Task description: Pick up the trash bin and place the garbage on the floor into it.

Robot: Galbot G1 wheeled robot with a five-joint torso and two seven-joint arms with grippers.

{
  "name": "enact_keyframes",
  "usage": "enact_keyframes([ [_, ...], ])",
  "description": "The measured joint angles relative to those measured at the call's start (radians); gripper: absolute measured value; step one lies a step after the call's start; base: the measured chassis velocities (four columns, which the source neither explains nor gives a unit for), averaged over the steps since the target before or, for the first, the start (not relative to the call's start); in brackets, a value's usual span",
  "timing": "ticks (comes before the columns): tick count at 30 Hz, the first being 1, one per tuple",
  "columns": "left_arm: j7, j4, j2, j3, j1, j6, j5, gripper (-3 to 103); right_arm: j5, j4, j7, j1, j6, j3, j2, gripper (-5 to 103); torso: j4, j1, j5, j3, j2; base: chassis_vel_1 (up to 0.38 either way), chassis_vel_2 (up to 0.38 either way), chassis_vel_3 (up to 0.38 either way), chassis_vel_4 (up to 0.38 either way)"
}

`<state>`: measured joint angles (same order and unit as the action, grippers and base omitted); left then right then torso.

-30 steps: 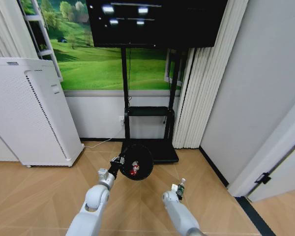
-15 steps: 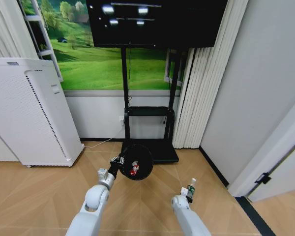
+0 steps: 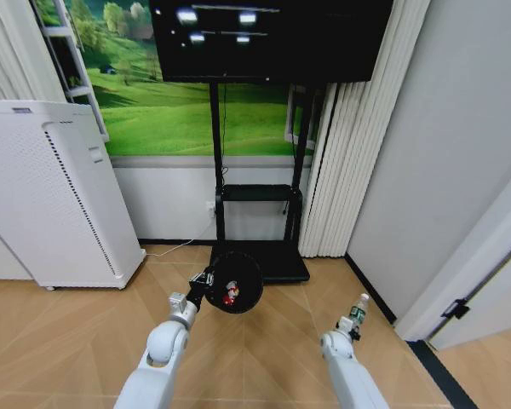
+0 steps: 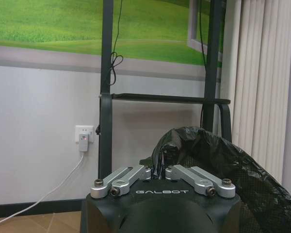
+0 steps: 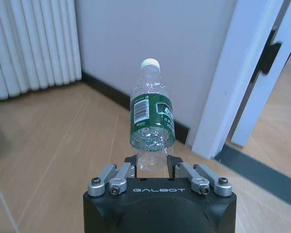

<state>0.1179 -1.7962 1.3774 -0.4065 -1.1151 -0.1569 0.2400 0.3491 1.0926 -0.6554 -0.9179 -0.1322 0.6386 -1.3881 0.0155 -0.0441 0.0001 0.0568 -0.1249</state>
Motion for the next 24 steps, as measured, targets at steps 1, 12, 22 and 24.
enact_keyframes([
  [1,-0.001,0.007,-0.001,-0.005,0.002,0.000,0.001,7,0.000,0.049,0.011,-0.018,-0.001,0.019,0.002,31,0.0000,0.000,-0.0001,0.000,0.000,0.000,0.000,0.000,0.000],
  [12,0.024,0.071,-0.018,-0.046,0.021,0.016,0.005,7,0.061,0.393,0.105,-0.143,0.011,0.043,0.018,31,-0.0001,0.000,0.0002,0.000,0.000,0.000,0.000,0.000,0.000],
  [22,0.044,0.127,-0.041,-0.072,0.062,0.029,0.016,7,0.203,0.656,0.364,-0.250,0.049,0.047,0.069,31,0.0000,0.000,-0.0002,0.000,0.000,0.000,0.000,0.000,0.000],
  [24,0.044,0.128,-0.039,-0.069,0.066,0.030,0.017,7,0.213,0.672,0.396,-0.252,0.057,0.046,0.076,31,0.0001,0.000,-0.0003,0.000,0.000,0.000,0.000,0.000,0.000],
])
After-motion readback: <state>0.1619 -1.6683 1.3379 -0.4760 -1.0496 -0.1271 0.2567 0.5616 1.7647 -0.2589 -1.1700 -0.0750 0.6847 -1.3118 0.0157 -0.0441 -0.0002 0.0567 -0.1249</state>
